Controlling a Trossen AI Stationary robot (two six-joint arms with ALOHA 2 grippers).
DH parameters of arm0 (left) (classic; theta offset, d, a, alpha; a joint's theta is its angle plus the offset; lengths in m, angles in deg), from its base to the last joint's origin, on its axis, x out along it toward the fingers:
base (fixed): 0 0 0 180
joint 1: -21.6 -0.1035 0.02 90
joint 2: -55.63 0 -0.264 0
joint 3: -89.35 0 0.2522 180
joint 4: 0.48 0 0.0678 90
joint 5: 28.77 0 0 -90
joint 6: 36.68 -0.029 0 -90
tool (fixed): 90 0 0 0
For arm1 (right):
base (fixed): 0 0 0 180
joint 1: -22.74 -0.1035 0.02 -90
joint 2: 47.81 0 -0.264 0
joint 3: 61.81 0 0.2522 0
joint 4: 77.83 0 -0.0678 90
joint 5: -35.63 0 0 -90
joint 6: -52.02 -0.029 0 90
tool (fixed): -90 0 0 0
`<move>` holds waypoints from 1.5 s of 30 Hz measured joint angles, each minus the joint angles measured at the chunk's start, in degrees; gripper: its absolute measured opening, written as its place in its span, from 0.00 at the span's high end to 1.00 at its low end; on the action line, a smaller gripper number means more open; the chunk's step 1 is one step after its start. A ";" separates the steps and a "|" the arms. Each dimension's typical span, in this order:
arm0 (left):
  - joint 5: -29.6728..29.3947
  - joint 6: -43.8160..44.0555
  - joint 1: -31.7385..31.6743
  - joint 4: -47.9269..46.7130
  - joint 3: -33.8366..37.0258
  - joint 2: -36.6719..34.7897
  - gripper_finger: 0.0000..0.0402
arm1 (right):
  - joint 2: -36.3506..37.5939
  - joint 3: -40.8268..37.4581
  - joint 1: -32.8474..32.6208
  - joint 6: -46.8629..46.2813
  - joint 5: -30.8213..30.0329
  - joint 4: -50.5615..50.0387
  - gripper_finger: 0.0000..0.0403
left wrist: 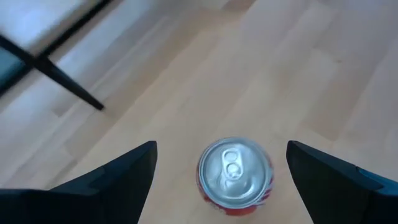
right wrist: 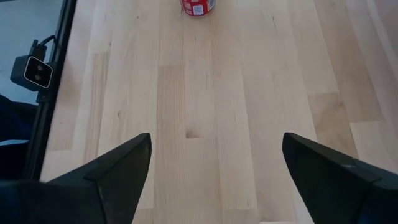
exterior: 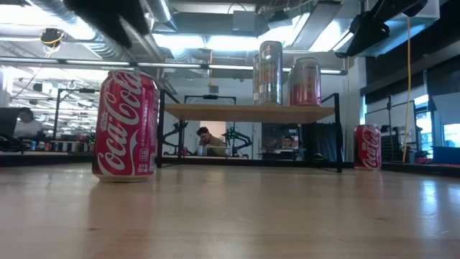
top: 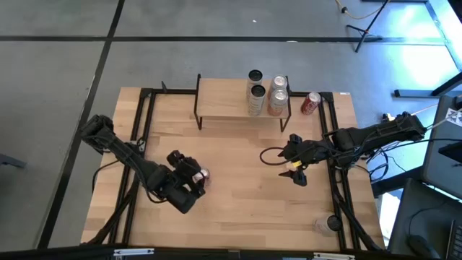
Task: Place canned beverage on shelf
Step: Put the left red soda can on the shelf
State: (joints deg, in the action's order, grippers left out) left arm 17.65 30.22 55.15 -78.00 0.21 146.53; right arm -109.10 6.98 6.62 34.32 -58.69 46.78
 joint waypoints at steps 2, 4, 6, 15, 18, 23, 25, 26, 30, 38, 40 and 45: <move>0.65 0.52 -0.46 3.46 3.54 -0.97 0.14 | 0.00 0.00 0.00 0.00 0.00 0.00 0.13; 1.72 -0.04 -0.91 9.16 6.68 -2.28 0.14 | 0.00 0.00 0.00 -0.01 0.02 0.02 0.13; 2.83 -1.61 -1.17 15.07 9.32 -3.38 0.14 | 0.00 0.00 0.00 -0.09 0.02 0.03 0.13; 1.56 -1.30 -1.19 18.05 13.17 -3.60 0.14 | 0.00 0.02 0.00 -0.36 0.02 1.29 0.13; 3.17 -1.13 -1.17 18.07 14.00 -3.59 0.14 | 0.00 0.02 0.00 -0.44 0.02 1.51 0.13; 4.90 1.00 -1.36 21.51 16.71 -3.22 0.14 | 0.00 0.02 0.00 -0.74 -0.09 1.71 0.13; 5.00 0.93 -1.40 23.59 18.06 -3.15 0.14 | 0.00 0.02 0.00 -0.74 -0.14 1.71 0.13; 5.08 0.41 -1.51 24.89 18.85 -3.17 0.14 | 0.00 0.02 0.00 -0.74 -0.25 1.71 0.13; 5.17 -0.91 -2.56 28.93 21.28 -3.14 0.14 | 0.00 0.02 0.02 -0.74 -1.16 1.75 0.13; 6.74 -1.67 -5.38 33.75 24.34 -3.15 0.21 | 0.00 0.02 0.00 -0.74 -1.22 1.75 0.13; 7.30 -2.51 -6.21 33.82 24.10 -3.15 0.26 | 0.00 0.02 0.02 -0.74 -1.22 1.75 0.13; 11.41 -6.81 -8.27 32.61 21.54 -3.09 0.32 | 0.01 0.26 0.00 -0.83 -1.08 1.56 0.13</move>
State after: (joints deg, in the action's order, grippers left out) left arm 29.06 23.42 46.88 -45.39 21.75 143.44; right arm -109.09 7.23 6.62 33.49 -59.76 48.34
